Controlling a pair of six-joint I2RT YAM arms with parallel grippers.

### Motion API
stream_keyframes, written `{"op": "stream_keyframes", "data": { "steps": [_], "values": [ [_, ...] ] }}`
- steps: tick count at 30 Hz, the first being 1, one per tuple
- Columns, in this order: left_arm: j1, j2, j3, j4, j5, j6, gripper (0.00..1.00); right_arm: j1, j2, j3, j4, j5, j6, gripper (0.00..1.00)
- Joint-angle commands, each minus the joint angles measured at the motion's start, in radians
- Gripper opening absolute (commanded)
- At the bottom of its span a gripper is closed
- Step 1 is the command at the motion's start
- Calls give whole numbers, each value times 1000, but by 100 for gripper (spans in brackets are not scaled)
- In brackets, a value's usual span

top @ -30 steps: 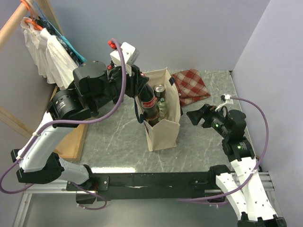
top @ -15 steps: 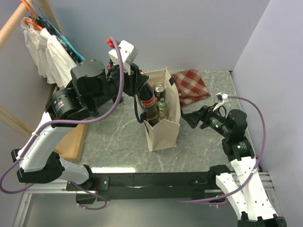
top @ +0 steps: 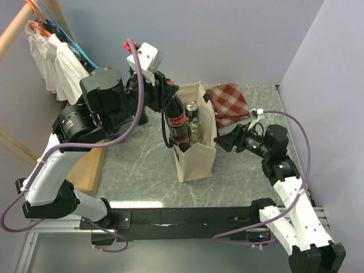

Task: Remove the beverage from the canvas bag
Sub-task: Take out the drink from the canvas bag, then place the drink at the center of the board.

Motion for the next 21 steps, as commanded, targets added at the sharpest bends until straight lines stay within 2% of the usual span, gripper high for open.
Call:
{"op": "stream_keyframes", "data": {
  "steps": [1,8,9,10,15,21],
  "values": [
    [0,-50,105,281,-22,22,1,27,22,12,45,7,-10,69],
    [-2,-71,105,279,-35,28,1,56,60,20,40,30,-19,58],
    [-2,-73,102,281,-38,26,1,59,64,23,39,33,-20,55],
    [0,-82,101,282,-39,25,1,59,67,25,36,38,-23,47],
    [-2,-114,78,288,-50,26,1,62,54,32,19,73,-31,32],
    [-2,-140,58,307,-73,38,1,64,45,40,-15,104,-51,33]
  ]
}}
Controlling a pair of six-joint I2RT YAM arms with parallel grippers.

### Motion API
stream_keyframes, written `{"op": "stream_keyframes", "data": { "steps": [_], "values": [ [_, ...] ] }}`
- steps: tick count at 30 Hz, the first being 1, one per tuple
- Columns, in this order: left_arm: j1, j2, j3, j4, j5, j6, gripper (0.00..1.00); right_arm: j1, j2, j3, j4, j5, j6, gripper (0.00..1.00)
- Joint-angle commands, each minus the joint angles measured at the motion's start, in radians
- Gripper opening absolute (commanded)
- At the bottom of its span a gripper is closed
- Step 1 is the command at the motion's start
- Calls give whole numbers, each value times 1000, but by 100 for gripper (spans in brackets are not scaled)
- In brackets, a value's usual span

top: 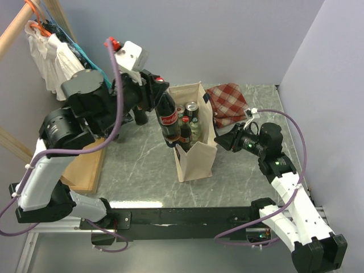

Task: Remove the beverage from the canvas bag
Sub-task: Place the drink at the center of the board.

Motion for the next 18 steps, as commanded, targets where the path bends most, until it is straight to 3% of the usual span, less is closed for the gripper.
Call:
{"op": "stream_keyframes", "data": {
  "steps": [1,18],
  "values": [
    [-2,-97,54,304,-42,24,1,7,-15,41,-21,50,-37,32],
    [-2,-114,-64,339,-263,126,1,7,-33,49,-42,64,-48,35]
  ]
}}
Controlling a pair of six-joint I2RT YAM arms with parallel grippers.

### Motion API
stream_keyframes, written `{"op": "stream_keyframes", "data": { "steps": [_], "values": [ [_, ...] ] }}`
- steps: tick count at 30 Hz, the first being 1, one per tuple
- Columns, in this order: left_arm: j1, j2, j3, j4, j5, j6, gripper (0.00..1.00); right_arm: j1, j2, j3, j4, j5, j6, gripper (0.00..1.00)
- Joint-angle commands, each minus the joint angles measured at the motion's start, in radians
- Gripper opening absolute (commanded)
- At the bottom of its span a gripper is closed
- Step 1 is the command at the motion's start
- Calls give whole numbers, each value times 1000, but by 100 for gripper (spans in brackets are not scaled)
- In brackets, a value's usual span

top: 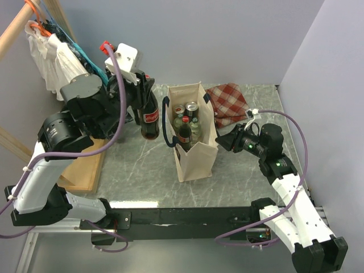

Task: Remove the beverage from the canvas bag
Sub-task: Place the drink at the center of the board.

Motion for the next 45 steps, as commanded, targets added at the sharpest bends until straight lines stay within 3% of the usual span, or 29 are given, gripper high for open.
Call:
{"op": "stream_keyframes", "data": {
  "steps": [1,12,25,45],
  "values": [
    [-1,-60,8,314,-61,36,1,5,-14,47,-10,22,-29,35],
    [31,-37,-95,362,-113,27,1,6,-18,46,-18,31,-44,37],
    [311,-8,-193,383,164,-96,1,6,-21,43,-22,28,-50,38],
    [482,146,-224,514,295,-127,1,6,10,46,-39,50,-71,41]
  ]
}}
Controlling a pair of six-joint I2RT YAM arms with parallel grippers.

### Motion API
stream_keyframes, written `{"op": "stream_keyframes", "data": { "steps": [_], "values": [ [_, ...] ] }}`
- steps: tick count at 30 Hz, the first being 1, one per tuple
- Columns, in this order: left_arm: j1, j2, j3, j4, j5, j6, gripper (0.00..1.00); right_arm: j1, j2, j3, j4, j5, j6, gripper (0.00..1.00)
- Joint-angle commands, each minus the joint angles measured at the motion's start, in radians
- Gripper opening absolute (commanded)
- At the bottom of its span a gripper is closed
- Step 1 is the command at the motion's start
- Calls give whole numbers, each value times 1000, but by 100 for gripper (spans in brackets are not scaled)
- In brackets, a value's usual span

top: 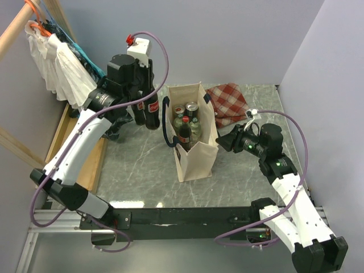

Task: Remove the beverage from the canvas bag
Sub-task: Place the drink at the center of the board.

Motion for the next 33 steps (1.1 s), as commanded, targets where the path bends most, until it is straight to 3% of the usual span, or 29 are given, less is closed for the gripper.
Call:
{"op": "stream_keyframes", "data": {
  "steps": [1,8,16,33],
  "values": [
    [26,-12,62,319,26,-9,1,6,14,42,-14,32,-29,42],
    [40,36,39,386,9,-3,1,6,25,49,-24,39,-38,44],
    [46,36,-105,585,-63,6,1,6,42,57,-28,41,-47,44],
    [60,59,-263,808,-150,-11,1,6,76,58,-24,50,-58,45]
  ]
}}
